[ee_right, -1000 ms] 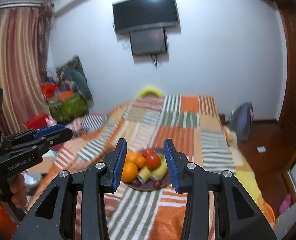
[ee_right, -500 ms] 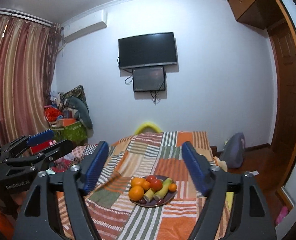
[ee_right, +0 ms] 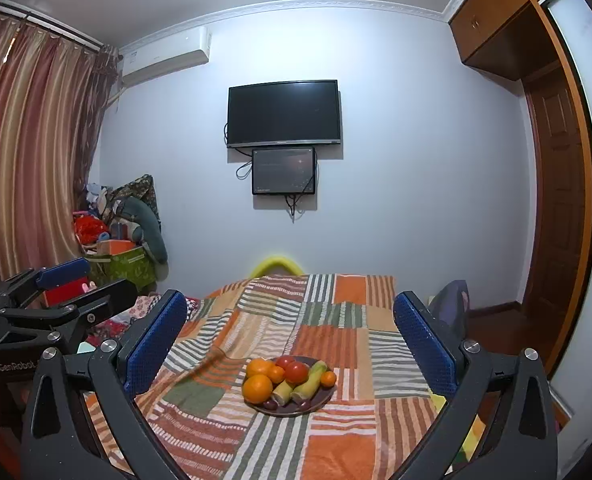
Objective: Organize fruits
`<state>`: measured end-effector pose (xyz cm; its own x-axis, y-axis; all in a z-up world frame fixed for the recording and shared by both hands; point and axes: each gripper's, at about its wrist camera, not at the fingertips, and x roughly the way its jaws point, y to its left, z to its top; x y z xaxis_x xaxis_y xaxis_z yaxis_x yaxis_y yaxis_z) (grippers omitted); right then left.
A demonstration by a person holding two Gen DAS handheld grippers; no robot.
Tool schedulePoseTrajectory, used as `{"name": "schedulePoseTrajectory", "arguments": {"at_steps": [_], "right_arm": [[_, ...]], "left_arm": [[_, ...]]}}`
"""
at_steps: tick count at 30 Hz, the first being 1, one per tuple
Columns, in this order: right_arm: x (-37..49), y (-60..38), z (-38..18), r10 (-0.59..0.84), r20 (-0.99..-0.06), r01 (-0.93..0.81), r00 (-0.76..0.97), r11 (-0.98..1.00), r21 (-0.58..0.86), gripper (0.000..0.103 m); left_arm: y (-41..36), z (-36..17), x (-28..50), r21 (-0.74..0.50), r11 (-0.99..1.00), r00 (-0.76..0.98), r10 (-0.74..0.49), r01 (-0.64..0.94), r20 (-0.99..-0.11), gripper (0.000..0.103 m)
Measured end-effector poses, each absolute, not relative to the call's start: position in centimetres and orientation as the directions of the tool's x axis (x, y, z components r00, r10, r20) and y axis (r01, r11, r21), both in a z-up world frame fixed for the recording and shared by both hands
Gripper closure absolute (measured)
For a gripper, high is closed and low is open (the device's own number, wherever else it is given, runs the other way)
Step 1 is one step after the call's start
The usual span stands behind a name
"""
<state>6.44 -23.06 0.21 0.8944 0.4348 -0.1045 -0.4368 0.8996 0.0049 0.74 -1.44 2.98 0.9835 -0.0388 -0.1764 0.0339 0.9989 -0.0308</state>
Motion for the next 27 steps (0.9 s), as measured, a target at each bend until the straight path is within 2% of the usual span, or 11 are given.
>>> {"name": "schedulePoseTrajectory", "arguments": {"at_steps": [27], "right_arm": [[6.28, -23.34, 0.03, 0.434, -0.118, -0.435, 0.893, 0.900, 0.018, 0.000]], "left_arm": [[-1.55, 2.28, 0.89, -0.029, 0.999, 0.984, -0.029, 0.024, -0.174, 0.001]]}}
